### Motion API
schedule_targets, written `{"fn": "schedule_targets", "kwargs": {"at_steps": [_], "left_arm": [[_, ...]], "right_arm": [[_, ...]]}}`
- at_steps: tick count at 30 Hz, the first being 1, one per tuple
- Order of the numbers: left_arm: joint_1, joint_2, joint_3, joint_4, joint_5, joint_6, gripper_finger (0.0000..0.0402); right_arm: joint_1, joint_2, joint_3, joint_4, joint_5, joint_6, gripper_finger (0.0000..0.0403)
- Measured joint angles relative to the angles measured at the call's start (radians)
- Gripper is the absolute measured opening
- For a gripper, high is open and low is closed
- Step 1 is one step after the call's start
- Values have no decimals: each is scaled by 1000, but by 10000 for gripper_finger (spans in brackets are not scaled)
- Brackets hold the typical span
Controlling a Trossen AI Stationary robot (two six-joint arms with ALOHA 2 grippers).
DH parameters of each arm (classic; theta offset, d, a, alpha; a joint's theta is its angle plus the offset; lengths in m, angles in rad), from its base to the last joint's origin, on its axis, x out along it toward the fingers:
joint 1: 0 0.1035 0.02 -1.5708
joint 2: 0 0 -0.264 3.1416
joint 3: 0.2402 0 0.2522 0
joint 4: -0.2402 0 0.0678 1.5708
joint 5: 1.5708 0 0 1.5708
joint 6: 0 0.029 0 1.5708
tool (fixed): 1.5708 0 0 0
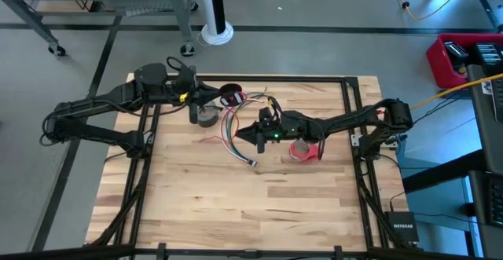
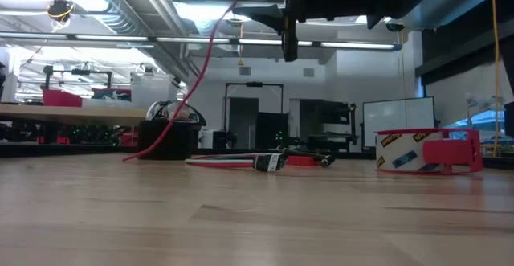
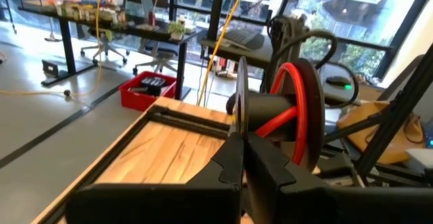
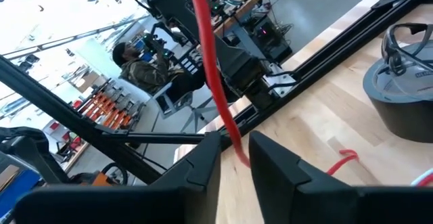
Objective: Coil cords
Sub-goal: Coil the red wire onto the spool
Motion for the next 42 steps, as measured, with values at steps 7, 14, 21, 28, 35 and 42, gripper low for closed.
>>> {"fn": "schedule_targets", "kwargs": {"at_steps": [7,14,21,28,35,42], "left_arm": [[-2,0,0,0,0,-3,0],[-2,0,0,-6,0,-4,0],[-2,-5,0,-85,0,-3,0],[-2,-24,0,-208,0,-3,0],[-2,2,0,-308,-25,-8,0],[-2,113,0,-345,-28,-23,0]], "right_arm": [[0,0,0,0,0,0,28],[0,0,0,0,0,0,11],[0,-45,0,-94,23,-2,6],[0,-168,2,-347,233,-66,6],[0,-274,2,-383,318,-142,6],[0,-319,2,-349,377,-198,5]]}}
